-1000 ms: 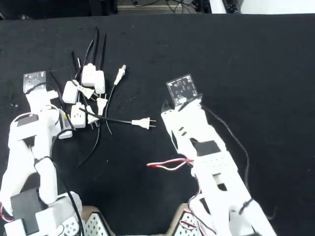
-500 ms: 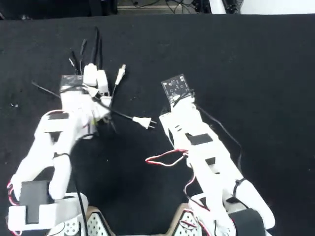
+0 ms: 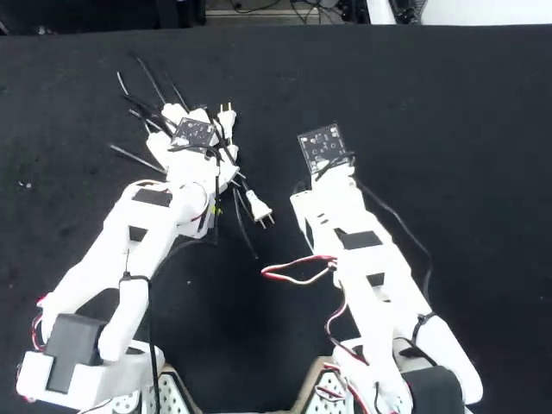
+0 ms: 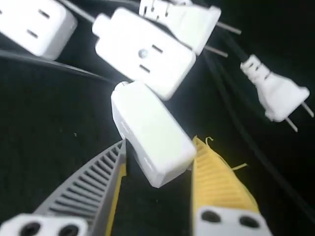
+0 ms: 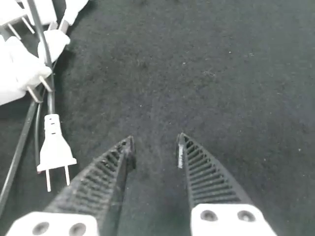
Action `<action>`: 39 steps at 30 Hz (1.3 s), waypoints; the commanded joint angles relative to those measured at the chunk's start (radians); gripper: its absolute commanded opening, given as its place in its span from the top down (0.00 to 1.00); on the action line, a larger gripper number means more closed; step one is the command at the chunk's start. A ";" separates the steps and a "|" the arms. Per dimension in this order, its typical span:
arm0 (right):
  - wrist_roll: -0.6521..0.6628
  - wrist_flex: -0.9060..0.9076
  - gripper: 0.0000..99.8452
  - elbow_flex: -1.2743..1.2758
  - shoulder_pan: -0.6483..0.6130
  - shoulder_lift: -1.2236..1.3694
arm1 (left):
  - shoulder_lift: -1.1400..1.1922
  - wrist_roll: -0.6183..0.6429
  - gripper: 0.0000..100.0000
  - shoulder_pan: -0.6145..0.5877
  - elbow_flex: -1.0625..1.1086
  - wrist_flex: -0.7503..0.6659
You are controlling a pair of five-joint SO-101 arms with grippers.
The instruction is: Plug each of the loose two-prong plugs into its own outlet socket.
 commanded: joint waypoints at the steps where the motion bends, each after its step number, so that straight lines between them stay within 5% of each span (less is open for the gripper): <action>1: -0.003 -0.025 0.86 -0.058 0.014 0.001 | -0.126 0.000 0.80 -0.054 -0.108 0.158; 6: -0.003 -0.025 0.86 -0.056 0.012 0.001 | -0.302 -0.002 0.79 -0.124 -0.174 0.402; 10: -0.003 -0.025 0.86 -0.054 0.012 0.001 | -0.377 -0.002 0.79 -0.196 -0.150 0.459; 22: -0.003 -0.025 0.86 -0.053 0.011 0.002 | -0.232 -0.029 0.79 -0.328 0.145 -0.046; 29: -0.003 -0.025 0.86 -0.053 0.011 0.002 | -0.068 0.092 0.79 -0.309 0.104 -0.098; 39: -0.003 -0.025 0.86 -0.053 0.011 0.002 | 0.037 0.098 0.80 -0.079 0.027 -0.002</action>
